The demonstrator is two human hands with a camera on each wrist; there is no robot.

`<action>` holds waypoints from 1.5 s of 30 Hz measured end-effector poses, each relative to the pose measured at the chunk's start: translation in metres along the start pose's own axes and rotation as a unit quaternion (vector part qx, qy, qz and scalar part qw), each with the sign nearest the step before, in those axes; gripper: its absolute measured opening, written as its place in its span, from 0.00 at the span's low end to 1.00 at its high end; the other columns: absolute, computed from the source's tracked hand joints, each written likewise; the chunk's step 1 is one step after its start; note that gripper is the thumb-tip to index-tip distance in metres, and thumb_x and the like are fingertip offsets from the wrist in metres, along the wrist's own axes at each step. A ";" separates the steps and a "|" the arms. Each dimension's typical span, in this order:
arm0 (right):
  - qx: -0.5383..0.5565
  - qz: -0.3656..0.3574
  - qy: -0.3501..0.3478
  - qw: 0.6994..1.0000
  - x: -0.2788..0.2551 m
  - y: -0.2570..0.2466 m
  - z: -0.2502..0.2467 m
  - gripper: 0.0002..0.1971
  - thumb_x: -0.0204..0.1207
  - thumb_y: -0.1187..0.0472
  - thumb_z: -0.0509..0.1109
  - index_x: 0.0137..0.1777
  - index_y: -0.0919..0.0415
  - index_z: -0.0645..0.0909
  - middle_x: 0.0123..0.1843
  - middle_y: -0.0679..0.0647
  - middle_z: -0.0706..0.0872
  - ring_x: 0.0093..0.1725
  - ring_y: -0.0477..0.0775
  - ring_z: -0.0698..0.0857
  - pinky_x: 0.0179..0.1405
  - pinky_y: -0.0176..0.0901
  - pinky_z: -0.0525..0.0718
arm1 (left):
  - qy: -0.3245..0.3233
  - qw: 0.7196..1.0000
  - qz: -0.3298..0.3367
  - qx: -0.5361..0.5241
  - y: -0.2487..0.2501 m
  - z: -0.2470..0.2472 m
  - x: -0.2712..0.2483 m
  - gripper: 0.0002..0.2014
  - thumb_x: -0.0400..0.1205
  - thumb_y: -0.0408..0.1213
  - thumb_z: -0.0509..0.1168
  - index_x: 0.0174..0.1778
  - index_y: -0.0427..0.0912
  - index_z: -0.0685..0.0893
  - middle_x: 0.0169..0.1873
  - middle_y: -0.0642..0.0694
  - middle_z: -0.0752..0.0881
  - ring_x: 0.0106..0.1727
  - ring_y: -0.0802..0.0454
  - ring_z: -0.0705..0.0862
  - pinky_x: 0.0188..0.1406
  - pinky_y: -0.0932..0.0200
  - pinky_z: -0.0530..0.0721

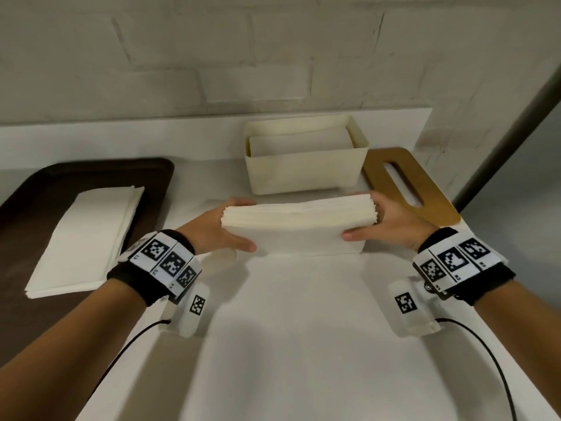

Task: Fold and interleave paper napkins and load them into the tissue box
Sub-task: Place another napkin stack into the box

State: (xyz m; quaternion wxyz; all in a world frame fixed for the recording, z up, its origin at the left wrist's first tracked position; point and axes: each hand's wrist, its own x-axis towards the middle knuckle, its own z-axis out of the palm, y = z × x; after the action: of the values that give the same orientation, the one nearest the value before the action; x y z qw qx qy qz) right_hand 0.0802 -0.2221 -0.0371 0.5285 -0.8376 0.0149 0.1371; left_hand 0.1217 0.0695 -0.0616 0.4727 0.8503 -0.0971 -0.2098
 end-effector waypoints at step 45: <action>0.037 -0.143 -0.025 0.989 -0.002 -0.094 0.008 0.16 0.64 0.65 0.78 0.49 0.50 0.81 0.47 0.44 0.87 0.46 0.40 0.86 0.48 0.31 0.86 | 0.042 0.984 0.106 -0.133 0.043 0.043 -0.006 0.43 0.63 0.38 0.80 0.74 0.48 0.67 0.66 0.49 0.81 0.68 0.52 0.79 0.66 0.50 0.80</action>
State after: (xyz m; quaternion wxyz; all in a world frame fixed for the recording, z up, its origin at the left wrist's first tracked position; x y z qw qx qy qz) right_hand 0.0921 -0.1734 0.0430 0.5737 -0.8071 -0.1138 0.0805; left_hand 0.0982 0.0157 -0.0432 0.6052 0.7727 -0.1378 -0.1334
